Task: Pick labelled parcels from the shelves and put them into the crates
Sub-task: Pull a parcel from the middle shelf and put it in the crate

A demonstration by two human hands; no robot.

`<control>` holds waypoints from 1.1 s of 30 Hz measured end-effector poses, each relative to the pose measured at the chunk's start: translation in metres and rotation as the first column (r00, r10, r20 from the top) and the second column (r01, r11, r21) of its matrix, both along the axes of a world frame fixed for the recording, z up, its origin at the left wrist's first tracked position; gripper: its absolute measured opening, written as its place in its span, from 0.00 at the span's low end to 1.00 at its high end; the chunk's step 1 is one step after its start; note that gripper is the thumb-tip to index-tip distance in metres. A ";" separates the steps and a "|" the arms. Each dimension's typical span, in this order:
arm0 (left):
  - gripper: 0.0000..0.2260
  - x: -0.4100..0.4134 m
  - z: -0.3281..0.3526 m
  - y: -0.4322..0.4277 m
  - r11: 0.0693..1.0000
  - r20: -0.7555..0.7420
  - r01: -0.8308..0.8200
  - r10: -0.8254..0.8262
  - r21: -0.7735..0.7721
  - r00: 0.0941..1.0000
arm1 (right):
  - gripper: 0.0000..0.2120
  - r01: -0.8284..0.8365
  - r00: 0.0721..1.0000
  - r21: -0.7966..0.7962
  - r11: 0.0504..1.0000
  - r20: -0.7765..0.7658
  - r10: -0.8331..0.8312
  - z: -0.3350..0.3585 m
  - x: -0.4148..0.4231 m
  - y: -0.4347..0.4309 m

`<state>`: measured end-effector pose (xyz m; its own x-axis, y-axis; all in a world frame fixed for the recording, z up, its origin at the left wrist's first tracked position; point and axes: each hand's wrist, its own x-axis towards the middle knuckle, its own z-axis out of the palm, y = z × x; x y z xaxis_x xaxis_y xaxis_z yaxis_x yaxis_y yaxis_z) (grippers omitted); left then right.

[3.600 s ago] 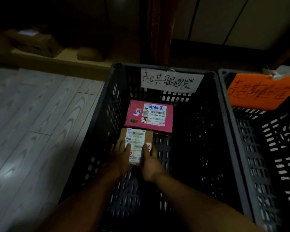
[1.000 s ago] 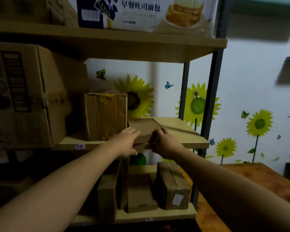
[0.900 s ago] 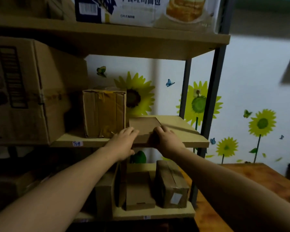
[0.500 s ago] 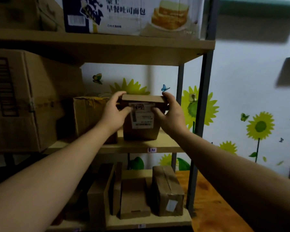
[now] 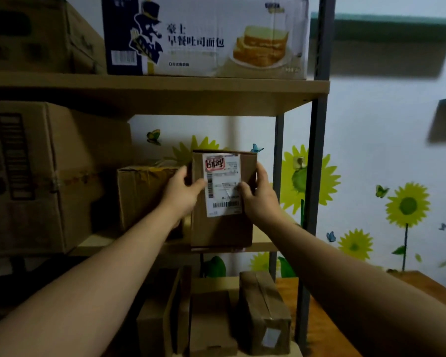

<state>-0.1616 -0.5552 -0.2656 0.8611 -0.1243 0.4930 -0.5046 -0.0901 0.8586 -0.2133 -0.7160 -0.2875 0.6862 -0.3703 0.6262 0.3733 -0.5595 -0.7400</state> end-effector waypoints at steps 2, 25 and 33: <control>0.23 0.001 -0.019 0.000 0.990 -0.099 0.051 -0.038 0.128 0.994 | 0.28 0.005 1.000 -0.023 1.000 -0.006 -0.005 -0.009 0.003 0.001; 0.16 -0.019 0.013 0.020 0.985 -0.148 0.061 -0.085 -0.162 0.985 | 0.27 -0.201 0.975 0.495 0.845 0.012 0.224 0.016 -0.023 -0.028; 0.30 -0.027 0.017 0.031 0.975 -0.098 -0.113 0.095 -0.193 0.991 | 0.12 -0.324 0.935 0.633 0.703 0.101 0.341 0.018 -0.031 -0.023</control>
<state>-0.1890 -0.5239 -0.2485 0.9051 0.0609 0.4208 -0.4234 0.0378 0.9052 -0.2445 -0.7391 -0.2693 0.8520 -0.4176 0.3157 0.4236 0.1959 -0.8844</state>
